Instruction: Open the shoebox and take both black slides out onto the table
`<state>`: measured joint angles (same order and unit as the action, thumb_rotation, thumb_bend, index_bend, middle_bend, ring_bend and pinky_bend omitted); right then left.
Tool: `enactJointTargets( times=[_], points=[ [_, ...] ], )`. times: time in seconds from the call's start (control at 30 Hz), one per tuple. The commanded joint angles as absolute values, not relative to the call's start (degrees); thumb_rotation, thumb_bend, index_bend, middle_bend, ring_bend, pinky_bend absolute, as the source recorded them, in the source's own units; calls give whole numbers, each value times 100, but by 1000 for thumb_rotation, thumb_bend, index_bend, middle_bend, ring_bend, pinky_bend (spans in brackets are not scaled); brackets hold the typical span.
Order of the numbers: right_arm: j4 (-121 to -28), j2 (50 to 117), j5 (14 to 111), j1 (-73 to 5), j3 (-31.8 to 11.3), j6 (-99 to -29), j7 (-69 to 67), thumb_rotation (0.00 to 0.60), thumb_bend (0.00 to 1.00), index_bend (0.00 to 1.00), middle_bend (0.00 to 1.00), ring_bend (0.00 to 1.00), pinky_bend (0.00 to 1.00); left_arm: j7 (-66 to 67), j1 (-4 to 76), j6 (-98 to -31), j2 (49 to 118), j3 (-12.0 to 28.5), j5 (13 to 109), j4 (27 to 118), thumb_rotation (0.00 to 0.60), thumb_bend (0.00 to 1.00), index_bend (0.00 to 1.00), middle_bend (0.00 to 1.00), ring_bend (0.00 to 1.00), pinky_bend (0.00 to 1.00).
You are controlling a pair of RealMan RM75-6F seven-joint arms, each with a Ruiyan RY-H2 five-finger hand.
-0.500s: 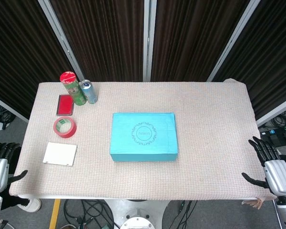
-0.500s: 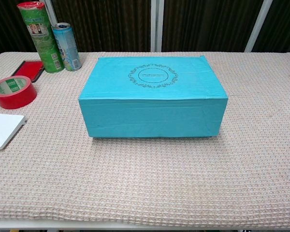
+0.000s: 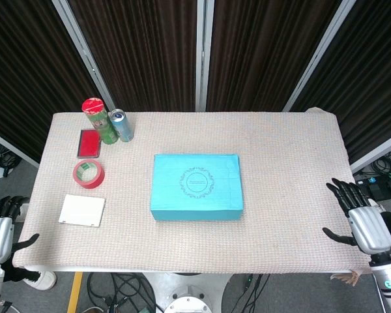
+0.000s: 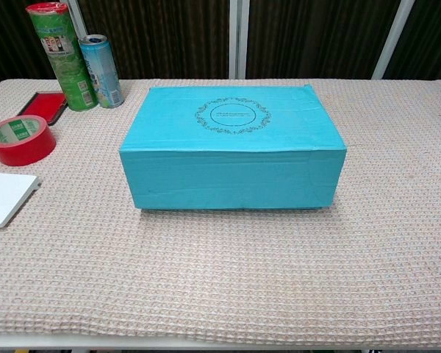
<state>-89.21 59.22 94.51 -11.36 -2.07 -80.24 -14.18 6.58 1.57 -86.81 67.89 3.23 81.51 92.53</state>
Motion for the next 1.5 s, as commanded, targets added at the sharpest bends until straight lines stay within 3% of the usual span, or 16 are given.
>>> enactJointTargets(
  times=[0.03,0.17,0.4,0.67,1.07,1.1,1.17,1.37,1.5],
  points=[
    [-8747,6066,9332,-1873,-519,-7143,-1106,600,69,0,0,0,0,682,154,-8662,6776,314,8131,9288,600,60,207,164,115,241],
    [-8204,6599,9098,-2775,-839,-6088,-752,600,67,0,0,0,0,719,126,-8648,6746,311,8048,9373,600,60,207,164,115,241],
    [-6631,8033,9115,-3914,-1060,-5314,-431,600,1,0,0,0,0,770,105,-8602,6682,330,7900,9474,600,60,207,164,115,241],
    [-4752,9462,9319,-4541,-916,-5432,-767,600,0,0,0,0,0,653,101,-8485,6646,314,7802,9466,600,60,207,164,115,242],
    [-2851,10637,9884,-4881,-339,-6384,-1773,600,18,0,0,0,0,267,151,-8304,6532,255,7895,9490,600,60,207,164,115,242],
    [-2708,10691,9946,-4876,-266,-6489,-1870,600,43,0,0,0,0,263,151,-8301,6527,254,7894,9493,600,60,207,164,115,242],
    [-2336,10799,10089,-4868,-91,-6694,-2033,600,200,24,14,0,0,233,156,-8284,6516,249,7897,9497,600,60,207,164,115,242],
    [-1599,11008,10253,-4817,202,-7136,-2569,600,657,295,207,0,0,231,183,-8267,6493,252,7924,9529,600,60,208,164,115,242],
    [-1566,11018,10123,-4793,183,-7176,-3117,600,750,330,259,0,0,251,192,-8256,6476,255,7910,9554,600,60,208,164,115,242]
  ],
)
